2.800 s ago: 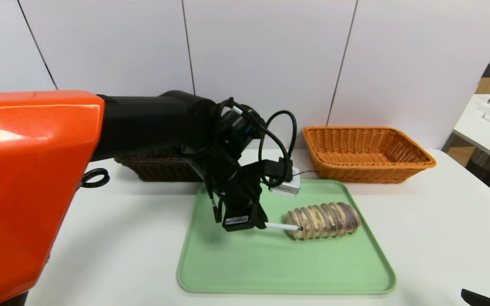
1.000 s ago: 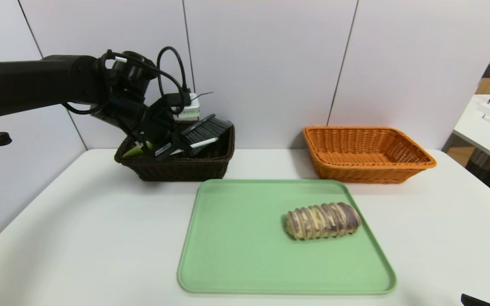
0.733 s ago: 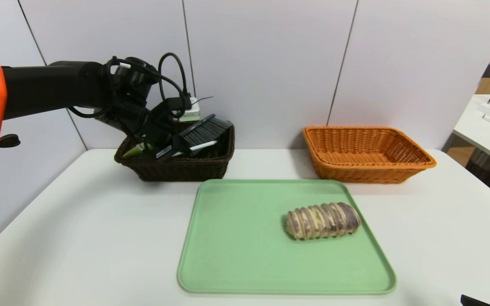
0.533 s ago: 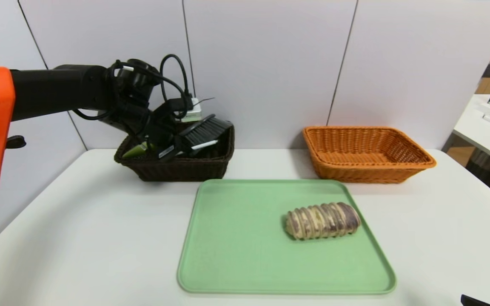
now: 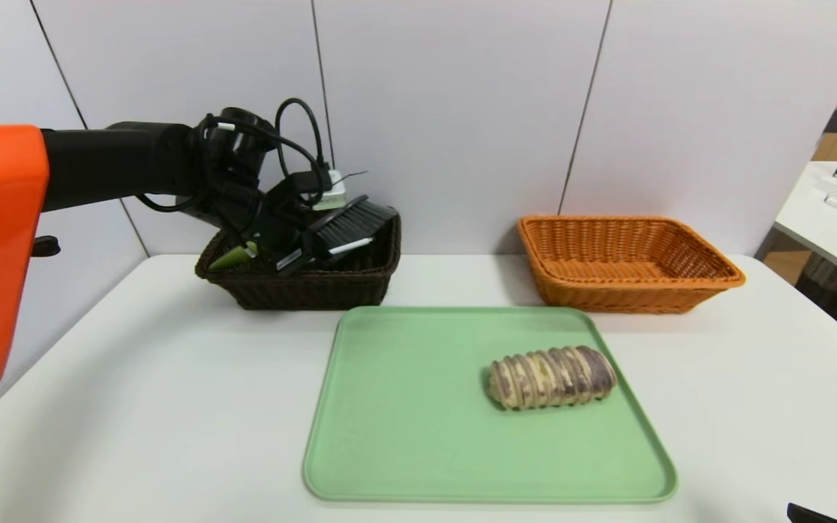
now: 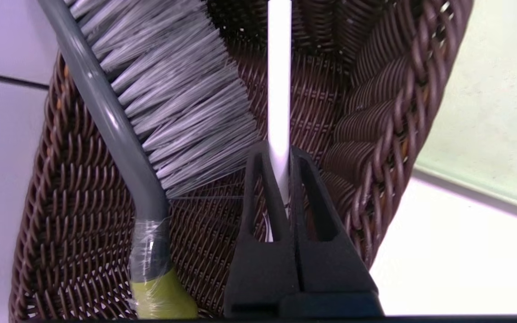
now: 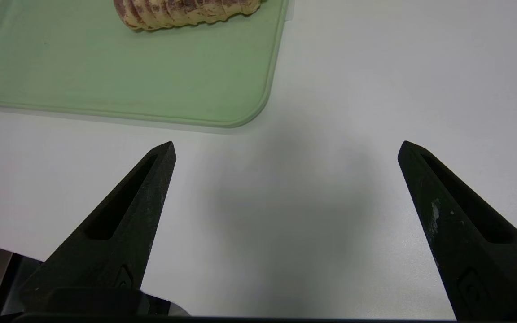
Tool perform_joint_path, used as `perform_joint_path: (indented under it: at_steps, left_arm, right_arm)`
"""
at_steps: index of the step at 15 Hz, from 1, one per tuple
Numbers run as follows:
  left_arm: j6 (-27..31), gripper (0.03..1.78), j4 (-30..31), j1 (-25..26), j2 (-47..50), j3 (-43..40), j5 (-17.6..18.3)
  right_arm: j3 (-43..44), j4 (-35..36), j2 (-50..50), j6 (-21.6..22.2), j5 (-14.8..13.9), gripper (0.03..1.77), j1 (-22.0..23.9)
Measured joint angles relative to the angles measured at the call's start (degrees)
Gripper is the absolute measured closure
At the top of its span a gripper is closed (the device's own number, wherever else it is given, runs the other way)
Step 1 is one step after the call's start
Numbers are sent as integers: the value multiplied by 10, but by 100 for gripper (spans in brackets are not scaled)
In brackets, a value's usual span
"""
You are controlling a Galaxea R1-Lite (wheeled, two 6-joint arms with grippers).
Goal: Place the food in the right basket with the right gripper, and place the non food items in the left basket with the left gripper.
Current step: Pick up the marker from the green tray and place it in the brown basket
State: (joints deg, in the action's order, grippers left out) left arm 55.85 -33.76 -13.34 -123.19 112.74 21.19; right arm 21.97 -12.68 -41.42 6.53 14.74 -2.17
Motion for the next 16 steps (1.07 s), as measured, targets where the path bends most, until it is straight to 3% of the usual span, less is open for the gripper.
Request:
perform_joint_path:
  at_steps: [8, 9, 12, 16]
  left_arm:
    - [-16, 176, 0, 0, -5, 2, 0]
    - [-15, 170, 0, 0, -5, 2, 0]
    - [-20, 119, 0, 1, -5, 2, 0]
    - [-29, 76, 2, 1, -2, 2, 3]
  right_arm:
    - [0, -1, 2, 1, 0, 9, 0]
    - [0, -1, 3, 0, 0, 9, 0]
    - [0, -2, 6, 1, -1, 9, 0]
    - [-1, -2, 8, 1, -1, 9, 0]
